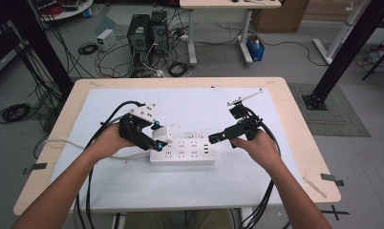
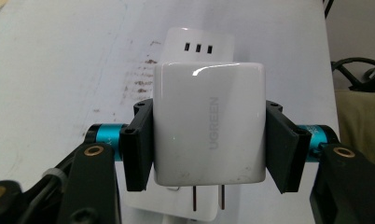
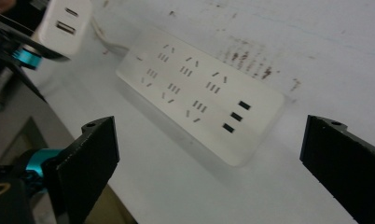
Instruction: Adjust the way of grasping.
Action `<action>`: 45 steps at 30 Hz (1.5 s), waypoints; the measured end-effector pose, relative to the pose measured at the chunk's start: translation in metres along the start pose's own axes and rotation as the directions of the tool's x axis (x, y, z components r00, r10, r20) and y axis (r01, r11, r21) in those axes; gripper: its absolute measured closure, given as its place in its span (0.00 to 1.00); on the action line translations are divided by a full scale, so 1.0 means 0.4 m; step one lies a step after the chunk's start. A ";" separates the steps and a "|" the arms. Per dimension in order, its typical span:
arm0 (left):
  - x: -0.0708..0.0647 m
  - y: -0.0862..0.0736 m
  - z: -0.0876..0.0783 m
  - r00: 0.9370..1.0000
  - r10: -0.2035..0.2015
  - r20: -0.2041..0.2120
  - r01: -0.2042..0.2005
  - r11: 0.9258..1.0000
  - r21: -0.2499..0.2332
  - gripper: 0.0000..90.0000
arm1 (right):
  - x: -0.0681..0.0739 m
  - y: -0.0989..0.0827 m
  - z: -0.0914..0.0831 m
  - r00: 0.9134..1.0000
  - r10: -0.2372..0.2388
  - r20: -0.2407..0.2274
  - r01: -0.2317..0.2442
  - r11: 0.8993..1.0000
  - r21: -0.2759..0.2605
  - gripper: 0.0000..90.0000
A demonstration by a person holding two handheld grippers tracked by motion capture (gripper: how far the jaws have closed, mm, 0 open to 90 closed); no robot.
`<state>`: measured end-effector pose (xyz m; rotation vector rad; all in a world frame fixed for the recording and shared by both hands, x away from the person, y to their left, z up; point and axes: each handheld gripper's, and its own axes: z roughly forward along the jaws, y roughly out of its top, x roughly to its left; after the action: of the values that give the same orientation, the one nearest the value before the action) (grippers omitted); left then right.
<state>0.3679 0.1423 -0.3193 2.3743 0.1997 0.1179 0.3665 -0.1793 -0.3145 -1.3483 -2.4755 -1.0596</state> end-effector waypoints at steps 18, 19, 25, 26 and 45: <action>-0.014 0.076 0.069 0.998 0.065 0.021 -0.065 0.998 0.007 0.47 | 0.005 0.024 0.063 0.957 0.222 -0.189 -0.224 0.974 0.009 0.07; -0.015 0.079 0.073 0.997 0.070 0.023 -0.070 0.998 0.009 0.47 | 0.006 0.025 0.067 0.952 0.230 -0.201 -0.232 0.973 0.011 0.09; -0.020 0.089 0.082 0.997 0.077 0.020 -0.077 0.997 0.006 0.47 | 0.014 0.031 0.088 0.941 0.235 -0.244 -0.236 0.971 0.026 0.18; -0.020 0.090 0.083 0.997 0.080 0.018 -0.081 0.997 0.007 0.47 | 0.015 0.033 0.092 0.935 0.244 -0.258 -0.245 0.969 0.029 0.18; -0.034 0.111 0.098 0.994 0.110 0.008 -0.110 0.994 -0.006 0.47 | 0.036 0.048 0.149 0.888 0.292 -0.355 -0.289 0.955 0.062 0.32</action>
<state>0.3648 0.0818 -0.3174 2.3795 0.0642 0.1604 0.3854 -0.1246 -0.3430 -1.3279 -1.9418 -1.1066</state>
